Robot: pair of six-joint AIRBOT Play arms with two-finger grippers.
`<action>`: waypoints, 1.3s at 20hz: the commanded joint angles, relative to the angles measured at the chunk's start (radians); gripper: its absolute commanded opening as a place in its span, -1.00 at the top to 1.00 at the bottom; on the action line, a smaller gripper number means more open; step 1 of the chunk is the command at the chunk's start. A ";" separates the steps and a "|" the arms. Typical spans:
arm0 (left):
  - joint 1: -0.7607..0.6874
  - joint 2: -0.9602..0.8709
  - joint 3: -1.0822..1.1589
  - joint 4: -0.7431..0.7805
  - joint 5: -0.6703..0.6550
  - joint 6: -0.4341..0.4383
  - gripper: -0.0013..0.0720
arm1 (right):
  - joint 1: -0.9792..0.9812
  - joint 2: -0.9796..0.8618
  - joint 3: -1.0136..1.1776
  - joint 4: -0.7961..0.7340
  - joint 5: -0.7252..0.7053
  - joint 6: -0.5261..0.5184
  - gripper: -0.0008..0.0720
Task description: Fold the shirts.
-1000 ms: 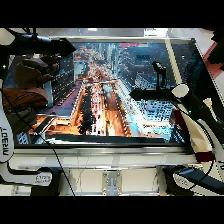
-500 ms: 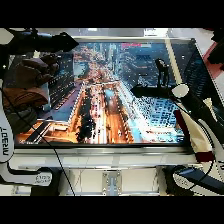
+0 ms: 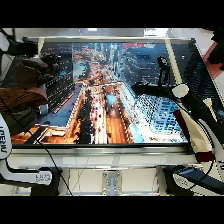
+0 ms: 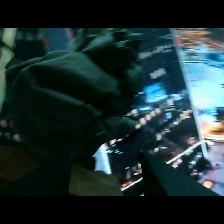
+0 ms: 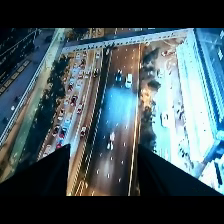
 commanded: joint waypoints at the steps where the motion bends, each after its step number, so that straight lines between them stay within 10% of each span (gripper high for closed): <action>1: 0.187 -0.060 0.000 0.017 -0.134 -0.147 -0.44 | 0.001 -0.001 0.000 -0.003 0.009 0.001 -0.35; 4: 0.343 -0.178 0.000 -0.248 -0.325 -0.114 -0.99 | 0.001 -0.001 0.000 -0.003 0.025 0.005 -0.35; 8: 0.415 -0.329 0.001 -0.308 -0.459 -0.088 -0.99 | 0.001 -0.001 0.000 -0.002 0.033 0.063 -0.35; 19: 0.414 -0.495 0.001 -0.493 -0.157 -0.094 -0.94 | 0.001 -0.001 0.000 0.030 0.032 0.161 -0.35; 20: 0.414 -0.495 0.001 -0.555 -0.116 -0.086 -0.68 | 0.001 -0.001 0.000 0.037 0.031 0.166 -0.35; 21: 0.414 -0.495 0.001 -0.623 -0.090 -0.071 0.51 | 0.001 -0.001 0.000 0.040 0.031 0.166 -0.35; 22: 0.414 -0.494 0.001 -0.687 -0.079 -0.051 0.94 | 0.001 -0.001 0.000 0.043 0.031 0.166 -0.35; 26: 0.413 -0.488 0.013 -1.001 -0.144 0.130 0.93 | 0.001 -0.001 0.000 0.044 0.030 0.166 -0.35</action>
